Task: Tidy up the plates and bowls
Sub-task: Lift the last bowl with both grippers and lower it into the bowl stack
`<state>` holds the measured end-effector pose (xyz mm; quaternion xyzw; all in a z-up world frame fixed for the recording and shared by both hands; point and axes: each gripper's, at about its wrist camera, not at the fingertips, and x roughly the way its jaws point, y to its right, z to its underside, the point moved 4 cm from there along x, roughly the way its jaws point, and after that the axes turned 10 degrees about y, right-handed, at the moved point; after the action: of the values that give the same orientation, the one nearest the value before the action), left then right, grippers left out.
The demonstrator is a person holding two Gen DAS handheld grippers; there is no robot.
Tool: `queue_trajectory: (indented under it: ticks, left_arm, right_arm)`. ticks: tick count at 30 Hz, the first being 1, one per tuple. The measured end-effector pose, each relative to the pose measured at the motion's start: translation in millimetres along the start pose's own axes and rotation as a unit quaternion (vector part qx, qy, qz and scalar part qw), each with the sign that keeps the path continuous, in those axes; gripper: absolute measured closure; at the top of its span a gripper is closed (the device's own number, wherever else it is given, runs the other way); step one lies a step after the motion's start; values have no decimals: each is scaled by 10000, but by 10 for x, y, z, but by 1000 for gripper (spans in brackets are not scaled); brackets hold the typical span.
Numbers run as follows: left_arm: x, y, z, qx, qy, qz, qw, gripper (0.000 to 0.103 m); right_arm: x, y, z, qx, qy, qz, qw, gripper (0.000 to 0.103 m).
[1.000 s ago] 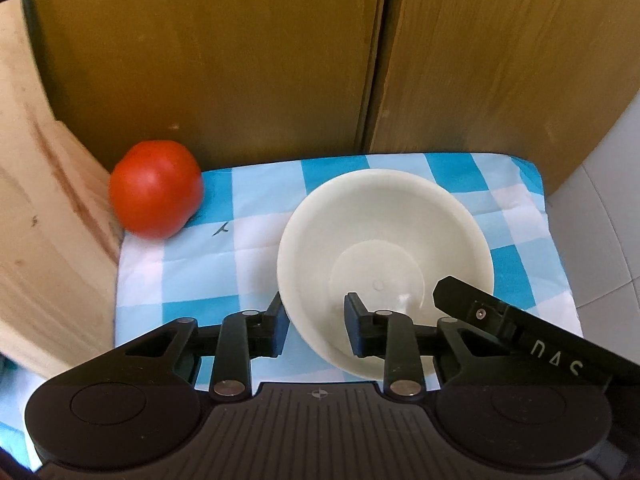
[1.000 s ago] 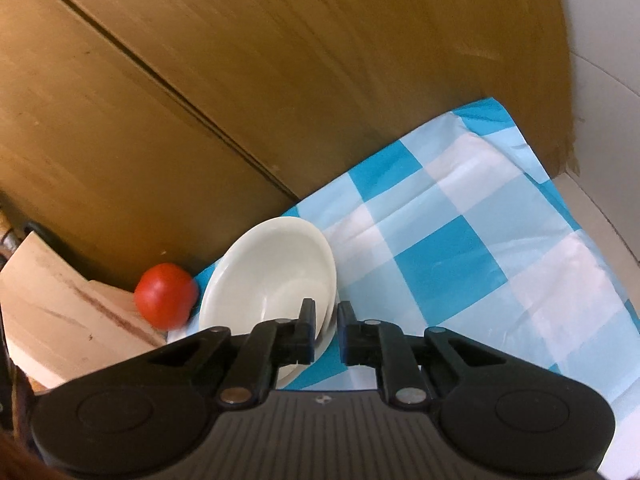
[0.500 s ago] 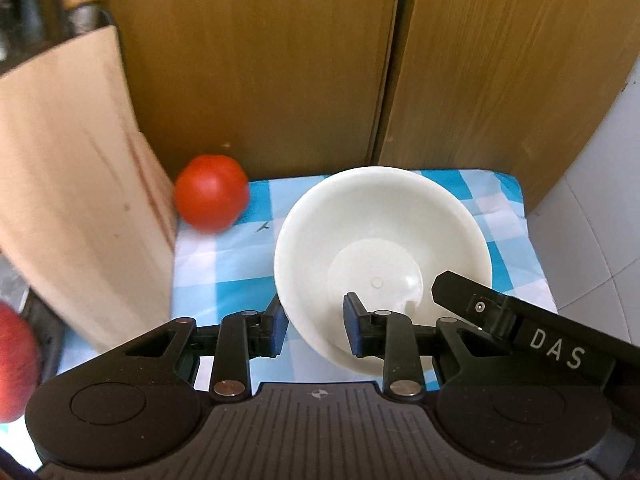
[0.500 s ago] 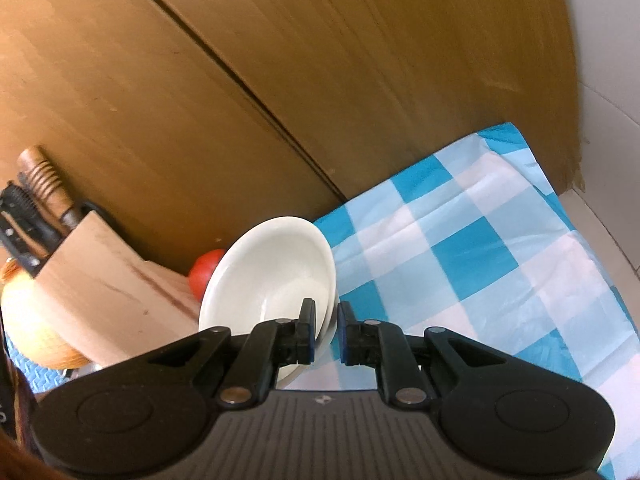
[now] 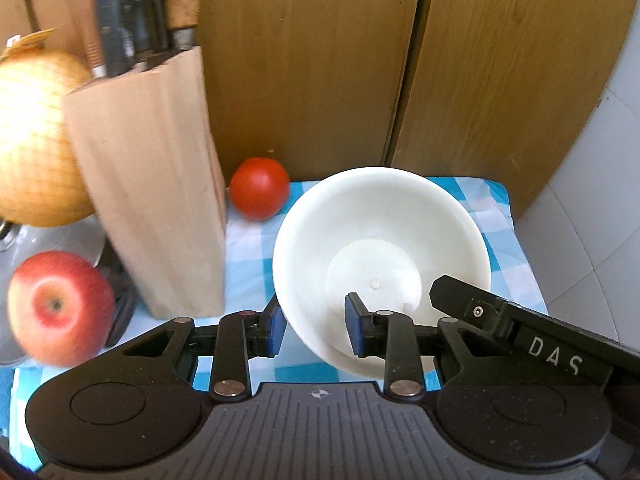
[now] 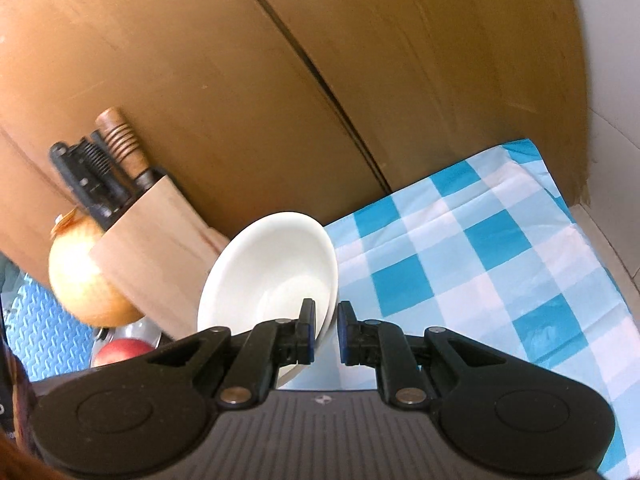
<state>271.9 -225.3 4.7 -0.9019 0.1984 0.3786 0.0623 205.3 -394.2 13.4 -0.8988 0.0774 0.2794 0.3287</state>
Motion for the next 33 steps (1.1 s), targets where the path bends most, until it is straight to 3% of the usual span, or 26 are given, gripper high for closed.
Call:
queue_trajectory:
  ticks: [12, 25, 33]
  left_arm:
    - [-492, -182, 353, -10, 99, 87, 9999, 62]
    - [-784, -309, 813, -85, -7, 177, 9998, 61]
    - [-772, -310, 1035, -127, -165, 199, 9996, 61]
  right_arm:
    - [-450, -164, 438, -116, -132, -141, 9997, 90]
    - [-759, -245, 856, -184, -273, -105, 9994, 89]
    - [-785, -187, 1052, -238, -449, 3, 9987, 89]
